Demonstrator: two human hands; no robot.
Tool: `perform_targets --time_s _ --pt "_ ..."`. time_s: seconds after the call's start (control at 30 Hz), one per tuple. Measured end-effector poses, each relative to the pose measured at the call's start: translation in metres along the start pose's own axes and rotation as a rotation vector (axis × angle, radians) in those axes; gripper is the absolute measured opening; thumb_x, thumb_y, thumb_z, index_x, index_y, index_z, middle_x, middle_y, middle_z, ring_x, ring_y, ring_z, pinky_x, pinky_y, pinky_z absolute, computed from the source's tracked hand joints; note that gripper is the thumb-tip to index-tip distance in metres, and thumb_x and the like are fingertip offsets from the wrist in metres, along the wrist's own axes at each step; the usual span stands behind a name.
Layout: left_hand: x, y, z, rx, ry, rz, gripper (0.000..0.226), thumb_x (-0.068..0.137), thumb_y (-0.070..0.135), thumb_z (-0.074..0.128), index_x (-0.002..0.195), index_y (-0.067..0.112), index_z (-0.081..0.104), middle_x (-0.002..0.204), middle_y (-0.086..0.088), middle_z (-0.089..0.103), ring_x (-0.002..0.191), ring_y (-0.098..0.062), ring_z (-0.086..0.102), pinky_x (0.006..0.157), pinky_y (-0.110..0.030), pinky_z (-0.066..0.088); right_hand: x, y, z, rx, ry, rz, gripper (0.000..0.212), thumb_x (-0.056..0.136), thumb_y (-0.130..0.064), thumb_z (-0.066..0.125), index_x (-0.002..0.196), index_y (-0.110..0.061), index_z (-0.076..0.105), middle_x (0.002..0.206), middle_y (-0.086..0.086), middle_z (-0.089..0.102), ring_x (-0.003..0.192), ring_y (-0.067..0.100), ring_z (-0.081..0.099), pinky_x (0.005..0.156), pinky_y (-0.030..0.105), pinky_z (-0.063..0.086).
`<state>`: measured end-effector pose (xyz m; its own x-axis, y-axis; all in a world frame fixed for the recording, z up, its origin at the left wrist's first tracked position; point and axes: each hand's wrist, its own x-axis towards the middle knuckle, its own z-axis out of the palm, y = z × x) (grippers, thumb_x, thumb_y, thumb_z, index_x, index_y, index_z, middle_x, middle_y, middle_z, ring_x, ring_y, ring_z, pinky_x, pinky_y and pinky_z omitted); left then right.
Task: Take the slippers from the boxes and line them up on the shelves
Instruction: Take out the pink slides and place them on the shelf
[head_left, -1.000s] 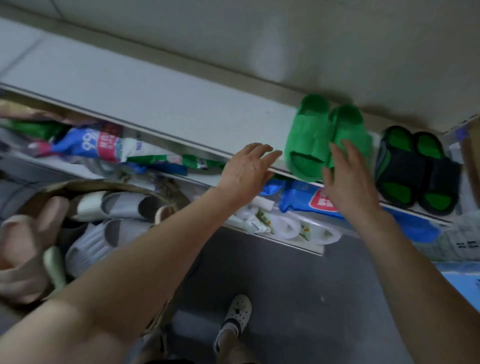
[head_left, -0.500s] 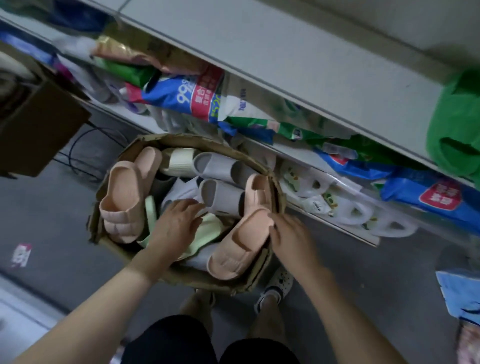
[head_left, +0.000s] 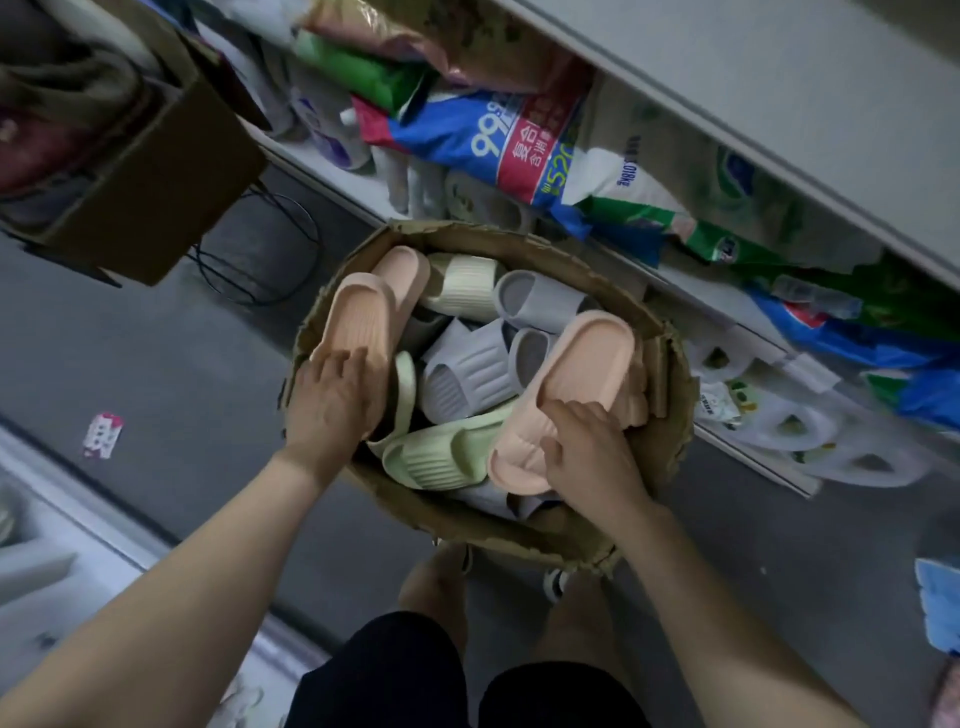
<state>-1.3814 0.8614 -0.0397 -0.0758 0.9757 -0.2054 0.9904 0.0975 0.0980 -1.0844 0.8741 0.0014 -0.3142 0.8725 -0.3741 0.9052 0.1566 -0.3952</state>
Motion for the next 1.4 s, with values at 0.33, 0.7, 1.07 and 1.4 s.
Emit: perform_targets --time_s 0.33,0.7,1.07,1.4 --pt "0.029 0.002 -0.019 -0.176 -0.021 0.141 0.034 0.086 0.025 0.046 0.11 0.011 0.066 0.083 -0.012 0.061 0.08 -0.036 0.054 0.075 -0.045 0.045 0.049 0.013 -0.011 0.025 -0.06 0.176 0.044 0.095 -0.022 0.049 0.138 -0.029 0.047 0.125 0.006 0.055 0.12 0.029 0.042 0.099 0.043 0.036" --pt "0.076 0.079 -0.01 -0.236 -0.254 0.236 0.038 0.093 0.027 0.056 0.131 0.024 0.056 0.125 -0.007 0.056 0.113 -0.026 0.051 0.083 -0.028 0.029 0.031 0.046 -0.03 0.127 0.047 0.258 0.033 0.095 -0.022 0.056 0.128 -0.019 0.058 0.119 0.012 0.057 0.115 0.029 0.047 0.088 0.034 0.039" --pt "0.04 0.122 -0.012 -0.696 -0.401 0.213 0.065 0.088 0.037 0.065 0.143 0.016 0.039 0.125 -0.009 0.062 0.106 -0.028 0.062 0.087 -0.04 0.05 0.045 0.015 -0.027 0.325 0.307 0.096 0.026 0.09 -0.027 0.052 0.114 -0.023 0.059 0.113 -0.002 0.056 0.108 0.019 0.05 0.09 0.05 0.045" --pt "0.037 0.086 0.005 -0.806 -0.192 0.028 0.045 0.092 0.022 0.06 0.136 0.018 0.048 0.118 -0.009 0.065 0.095 -0.018 0.063 0.081 -0.035 0.053 0.046 0.09 0.008 0.083 0.003 0.46 0.061 0.095 -0.013 0.049 0.152 -0.021 0.027 0.156 0.01 0.028 0.137 0.032 0.038 0.107 0.04 0.039"
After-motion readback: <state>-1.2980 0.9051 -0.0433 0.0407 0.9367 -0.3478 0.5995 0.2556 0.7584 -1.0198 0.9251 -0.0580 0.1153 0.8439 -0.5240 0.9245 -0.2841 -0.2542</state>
